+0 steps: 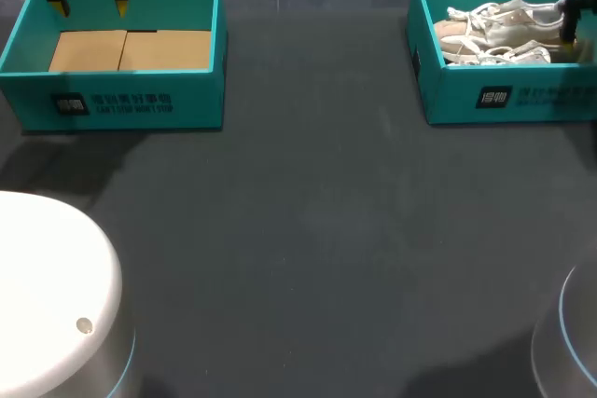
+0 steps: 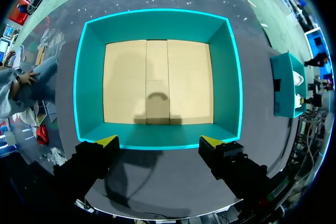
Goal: Take the shoe out of the shoebox, open the shoe tongue, remove and reinsert the insole, then place the shoe into the shoebox
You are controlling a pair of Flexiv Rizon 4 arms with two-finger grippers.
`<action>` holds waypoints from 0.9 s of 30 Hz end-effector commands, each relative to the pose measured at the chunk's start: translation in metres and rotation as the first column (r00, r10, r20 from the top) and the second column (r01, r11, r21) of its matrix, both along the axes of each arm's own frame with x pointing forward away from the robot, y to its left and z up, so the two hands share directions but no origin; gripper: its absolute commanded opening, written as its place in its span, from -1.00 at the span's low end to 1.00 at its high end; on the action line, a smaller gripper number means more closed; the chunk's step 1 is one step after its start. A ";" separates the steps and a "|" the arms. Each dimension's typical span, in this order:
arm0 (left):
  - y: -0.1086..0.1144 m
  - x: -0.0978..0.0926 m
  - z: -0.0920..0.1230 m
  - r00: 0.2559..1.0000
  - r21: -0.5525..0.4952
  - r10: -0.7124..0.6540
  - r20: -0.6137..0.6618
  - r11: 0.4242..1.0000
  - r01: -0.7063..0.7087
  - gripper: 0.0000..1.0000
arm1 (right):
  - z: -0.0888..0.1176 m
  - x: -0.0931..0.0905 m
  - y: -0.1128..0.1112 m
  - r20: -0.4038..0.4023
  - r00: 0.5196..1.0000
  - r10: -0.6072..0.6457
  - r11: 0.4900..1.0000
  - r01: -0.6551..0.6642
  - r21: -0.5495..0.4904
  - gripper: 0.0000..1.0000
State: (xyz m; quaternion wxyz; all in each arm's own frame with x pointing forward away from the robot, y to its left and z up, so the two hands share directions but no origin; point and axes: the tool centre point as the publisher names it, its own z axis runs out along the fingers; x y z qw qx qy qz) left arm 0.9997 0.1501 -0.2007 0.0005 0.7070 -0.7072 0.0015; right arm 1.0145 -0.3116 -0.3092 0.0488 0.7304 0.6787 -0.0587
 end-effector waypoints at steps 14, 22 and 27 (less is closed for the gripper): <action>0.000 0.000 0.000 1.000 0.001 0.000 -0.001 1.000 0.000 1.00 | -0.034 0.000 -0.008 -0.041 0.999 0.006 1.000 -0.005 0.023 0.64; 0.000 0.000 0.000 1.000 0.001 0.000 -0.001 1.000 0.000 1.00 | -0.046 -0.002 -0.010 -0.056 0.998 0.009 0.999 -0.007 0.038 0.66; 0.000 0.000 0.000 1.000 0.001 0.000 -0.001 1.000 0.000 1.00 | -0.050 -0.004 -0.010 -0.063 0.998 0.012 0.999 -0.009 0.049 0.38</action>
